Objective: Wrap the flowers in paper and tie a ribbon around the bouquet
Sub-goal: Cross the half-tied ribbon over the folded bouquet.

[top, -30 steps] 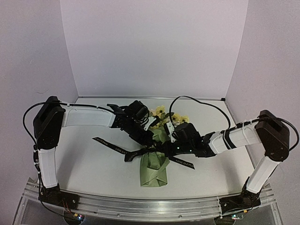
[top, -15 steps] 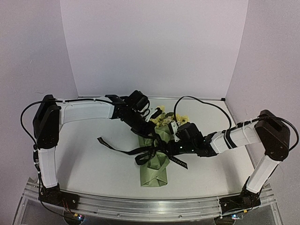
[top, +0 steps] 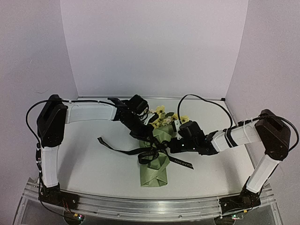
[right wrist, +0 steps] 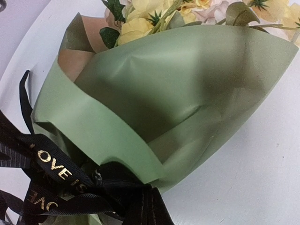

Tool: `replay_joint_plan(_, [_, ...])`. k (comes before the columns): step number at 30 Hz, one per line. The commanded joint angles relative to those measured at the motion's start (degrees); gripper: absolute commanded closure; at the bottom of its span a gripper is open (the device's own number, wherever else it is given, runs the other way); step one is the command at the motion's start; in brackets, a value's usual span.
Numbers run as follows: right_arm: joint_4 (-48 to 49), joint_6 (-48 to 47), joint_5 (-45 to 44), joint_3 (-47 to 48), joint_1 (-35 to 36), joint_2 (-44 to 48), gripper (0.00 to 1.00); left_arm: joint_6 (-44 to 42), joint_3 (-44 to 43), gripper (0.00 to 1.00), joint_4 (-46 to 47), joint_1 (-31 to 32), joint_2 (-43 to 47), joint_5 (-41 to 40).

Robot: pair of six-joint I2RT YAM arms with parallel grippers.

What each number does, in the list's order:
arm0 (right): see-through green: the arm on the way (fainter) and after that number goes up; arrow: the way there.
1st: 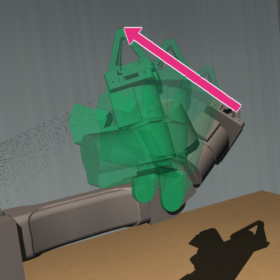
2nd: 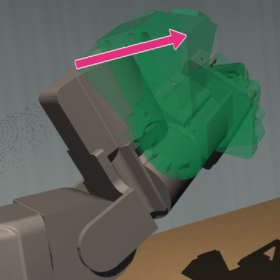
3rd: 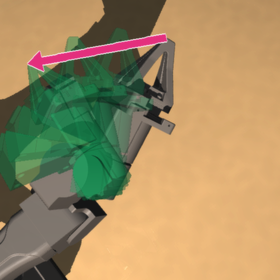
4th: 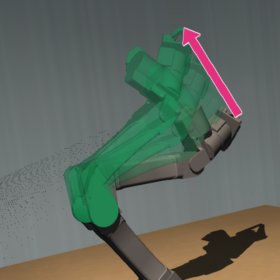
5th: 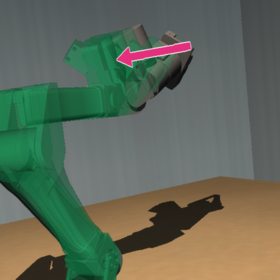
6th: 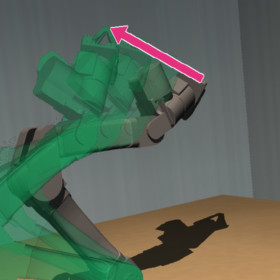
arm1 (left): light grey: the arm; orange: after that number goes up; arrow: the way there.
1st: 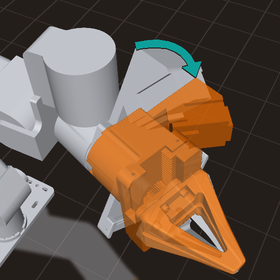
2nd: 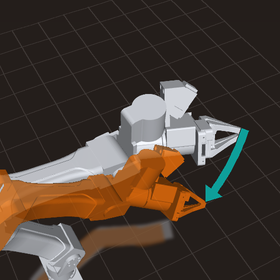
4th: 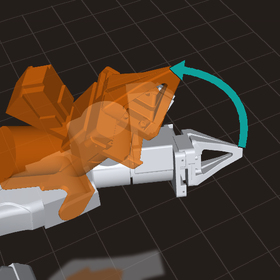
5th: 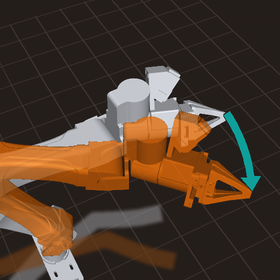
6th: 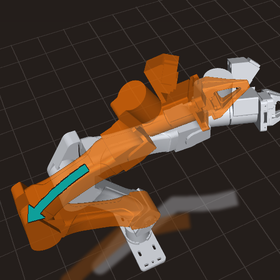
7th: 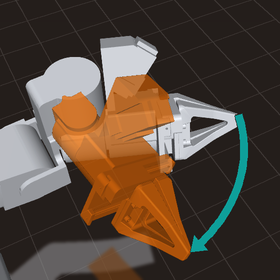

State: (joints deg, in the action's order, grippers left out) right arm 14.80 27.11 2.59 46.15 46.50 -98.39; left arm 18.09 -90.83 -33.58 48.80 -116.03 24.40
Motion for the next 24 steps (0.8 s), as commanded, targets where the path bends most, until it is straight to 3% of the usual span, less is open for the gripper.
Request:
replay_joint_plan(1, [-2.5,1.0,-0.8,1.3,-1.5,1.0,1.0,3.0,1.0,1.0,3.7,-0.3,0.5,1.0])
replay_joint_plan(16, [-7.6,0.6,2.1,4.7,-3.8,0.5,1.0,10.0,9.6,1.0,11.9,-1.2,7.5,-4.6])
replay_joint_plan(20, [-13.4,1.8,6.7,8.0,-4.0,1.1,1.0,10.9,11.4,1.0,13.6,-1.2,8.1,-4.1])
replay_joint_plan(22, [-17.2,2.9,8.0,9.4,-4.0,1.8,0.97,11.8,12.6,1.0,14.9,-1.2,8.5,-4.0])
replay_joint_plan(24, [-18.2,4.1,9.0,9.3,-4.0,2.7,0.88,13.2,14.6,1.0,16.6,-1.1,9.1,-3.7])
